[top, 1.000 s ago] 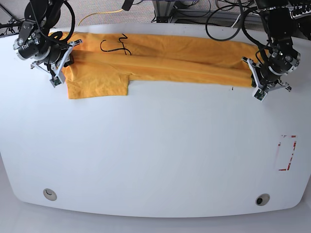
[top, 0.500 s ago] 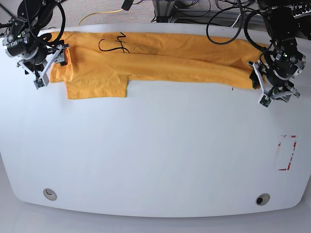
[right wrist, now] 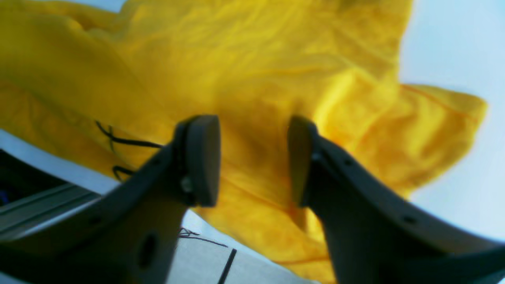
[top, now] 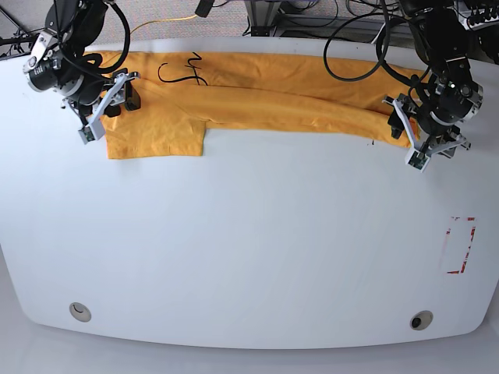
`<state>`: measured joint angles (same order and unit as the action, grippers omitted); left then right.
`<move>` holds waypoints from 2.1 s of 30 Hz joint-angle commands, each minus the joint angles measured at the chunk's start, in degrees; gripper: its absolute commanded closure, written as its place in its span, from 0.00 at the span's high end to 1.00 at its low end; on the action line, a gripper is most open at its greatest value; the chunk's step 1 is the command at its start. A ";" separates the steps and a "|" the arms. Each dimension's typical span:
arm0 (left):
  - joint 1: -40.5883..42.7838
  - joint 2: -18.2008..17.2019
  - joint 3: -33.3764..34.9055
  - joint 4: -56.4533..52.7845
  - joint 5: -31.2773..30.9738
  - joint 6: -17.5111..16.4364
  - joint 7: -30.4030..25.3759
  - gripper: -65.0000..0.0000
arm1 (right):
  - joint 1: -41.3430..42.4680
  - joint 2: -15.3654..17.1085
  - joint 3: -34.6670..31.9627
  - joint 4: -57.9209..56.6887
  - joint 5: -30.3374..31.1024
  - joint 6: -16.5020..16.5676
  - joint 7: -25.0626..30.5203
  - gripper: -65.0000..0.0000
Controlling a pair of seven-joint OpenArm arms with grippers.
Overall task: Fold the T-shirt properly
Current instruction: 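Smooth the folded strip with both grippers and release it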
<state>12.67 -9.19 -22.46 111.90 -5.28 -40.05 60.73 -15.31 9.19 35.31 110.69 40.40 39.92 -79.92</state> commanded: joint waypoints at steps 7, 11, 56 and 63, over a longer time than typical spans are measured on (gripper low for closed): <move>1.97 -3.25 -3.61 -3.37 4.00 0.05 -0.20 0.58 | 1.90 0.70 -0.01 -7.27 -5.90 0.08 3.13 0.24; 1.88 -4.83 -3.52 -6.36 4.00 0.05 -0.20 0.58 | 3.05 1.14 -0.01 -12.80 -9.15 0.08 8.23 0.25; -7.17 -6.06 -3.61 -15.85 4.09 0.05 -4.16 0.58 | 34.61 15.47 -13.46 -50.17 -14.16 0.08 23.35 0.73; -7.17 -5.97 -3.52 -15.85 4.09 0.05 -4.16 0.58 | 31.97 13.71 -14.34 -50.43 -13.72 0.08 25.11 0.72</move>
<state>6.02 -14.48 -25.82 94.94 -1.08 -40.10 57.23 16.32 22.96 20.91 59.46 26.50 39.90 -54.37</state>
